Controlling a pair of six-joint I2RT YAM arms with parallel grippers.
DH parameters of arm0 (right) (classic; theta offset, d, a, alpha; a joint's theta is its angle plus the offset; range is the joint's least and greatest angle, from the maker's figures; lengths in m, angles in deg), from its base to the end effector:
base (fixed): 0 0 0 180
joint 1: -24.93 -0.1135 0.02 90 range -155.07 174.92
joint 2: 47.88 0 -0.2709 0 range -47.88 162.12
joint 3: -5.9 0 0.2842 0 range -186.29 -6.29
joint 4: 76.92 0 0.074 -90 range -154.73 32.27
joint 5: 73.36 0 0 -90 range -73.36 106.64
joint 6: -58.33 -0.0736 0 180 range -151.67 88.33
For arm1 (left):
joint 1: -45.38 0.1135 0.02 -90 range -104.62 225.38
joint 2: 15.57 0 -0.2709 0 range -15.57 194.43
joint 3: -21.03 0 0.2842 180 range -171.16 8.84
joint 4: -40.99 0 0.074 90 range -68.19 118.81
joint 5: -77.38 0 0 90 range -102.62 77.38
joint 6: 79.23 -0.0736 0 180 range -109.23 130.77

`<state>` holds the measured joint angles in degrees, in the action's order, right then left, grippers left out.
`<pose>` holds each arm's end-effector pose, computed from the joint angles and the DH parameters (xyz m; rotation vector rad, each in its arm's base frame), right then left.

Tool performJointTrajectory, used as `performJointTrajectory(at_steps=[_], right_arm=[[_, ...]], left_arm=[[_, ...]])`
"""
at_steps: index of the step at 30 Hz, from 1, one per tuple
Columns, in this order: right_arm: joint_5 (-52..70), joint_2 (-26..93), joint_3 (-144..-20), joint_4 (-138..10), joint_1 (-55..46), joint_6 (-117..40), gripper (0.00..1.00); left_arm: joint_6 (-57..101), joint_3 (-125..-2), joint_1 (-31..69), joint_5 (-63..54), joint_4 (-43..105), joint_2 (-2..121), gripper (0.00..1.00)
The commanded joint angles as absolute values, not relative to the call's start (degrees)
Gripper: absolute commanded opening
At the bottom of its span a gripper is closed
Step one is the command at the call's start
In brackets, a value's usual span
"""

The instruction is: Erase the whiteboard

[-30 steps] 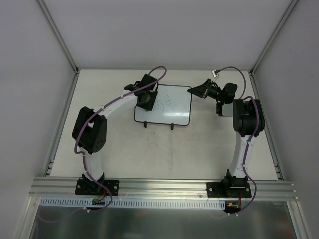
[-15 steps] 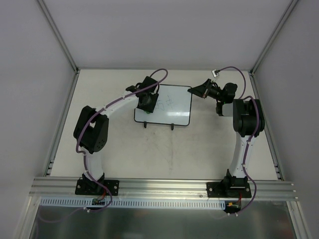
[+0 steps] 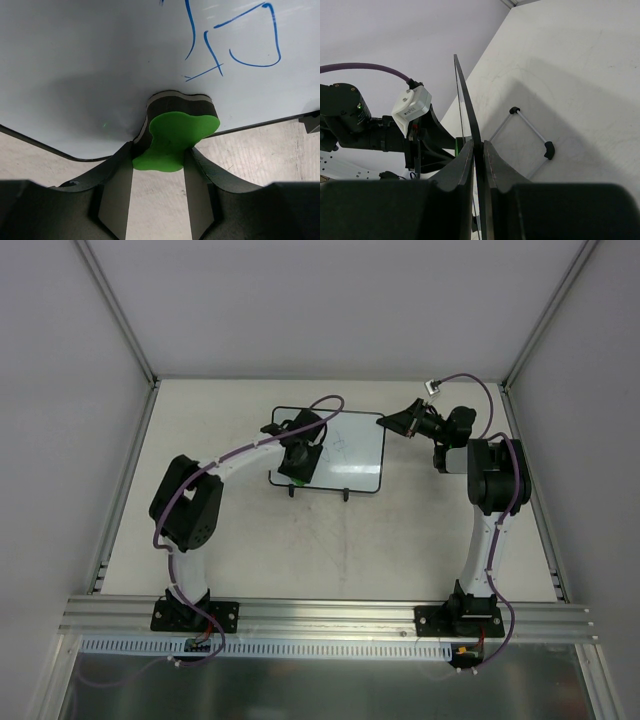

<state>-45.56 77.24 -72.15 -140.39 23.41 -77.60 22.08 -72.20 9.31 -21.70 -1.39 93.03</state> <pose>0.4714 0.0776 0.1576 -0.4566 1.5244 1.3503 0.3776 -0.2607 0.1709 0.4919 2.5154 -0.1113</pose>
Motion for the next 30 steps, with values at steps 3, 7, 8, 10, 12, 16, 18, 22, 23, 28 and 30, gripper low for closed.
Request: performJointTrajectory(at_steps=[3,7,8,10,12,16,18,22,23,28,30], right_arm=[[-46.6,76.4,-71.9,-148.9,23.5,-77.6,0.0],[-46.5,76.3,-71.9,-149.0,23.5,-77.6,0.0],[-46.6,76.4,-71.9,-149.1,23.5,-77.7,0.0],[-46.6,76.4,-71.9,-149.2,23.5,-77.8,0.0],[-46.6,76.3,-71.9,-149.3,23.5,-78.0,0.0],[-46.7,76.2,-71.8,-149.4,23.4,-78.1,0.0],[-46.7,76.2,-71.7,-149.4,23.5,-78.0,0.0],[-46.7,76.3,-71.8,-149.4,23.5,-78.0,0.0],[-46.7,76.3,-71.8,-149.4,23.5,-78.0,0.0],[-46.6,76.5,-71.9,-149.4,23.5,-78.1,0.0],[-46.6,76.5,-71.9,-149.4,23.5,-78.1,0.0]], left_arm=[[21.6,-79.6,10.1,-22.0,-2.7,94.3,0.0],[20.6,-84.7,11.9,-21.1,-2.8,95.4,0.0],[20.2,-85.5,12.2,-20.8,-2.9,95.9,0.0],[19.8,-88.5,13.2,-20.4,-3.4,97.2,0.0],[19.4,-91.3,13.7,-20.2,-4.4,98.1,0.0],[19.0,-93.1,14.3,-19.6,-5.5,99.7,0.0],[19.4,-92.6,14.2,-19.1,-5.5,100.0,0.0],[19.7,-91.7,14.3,-17.9,-5.5,100.8,0.0],[19.8,-91.4,14.2,-17.4,-5.4,100.8,0.0],[20.9,-87.0,13.0,-16.9,-5.3,98.4,0.0],[21.5,-84.4,11.6,-17.2,-5.4,97.6,0.0]])
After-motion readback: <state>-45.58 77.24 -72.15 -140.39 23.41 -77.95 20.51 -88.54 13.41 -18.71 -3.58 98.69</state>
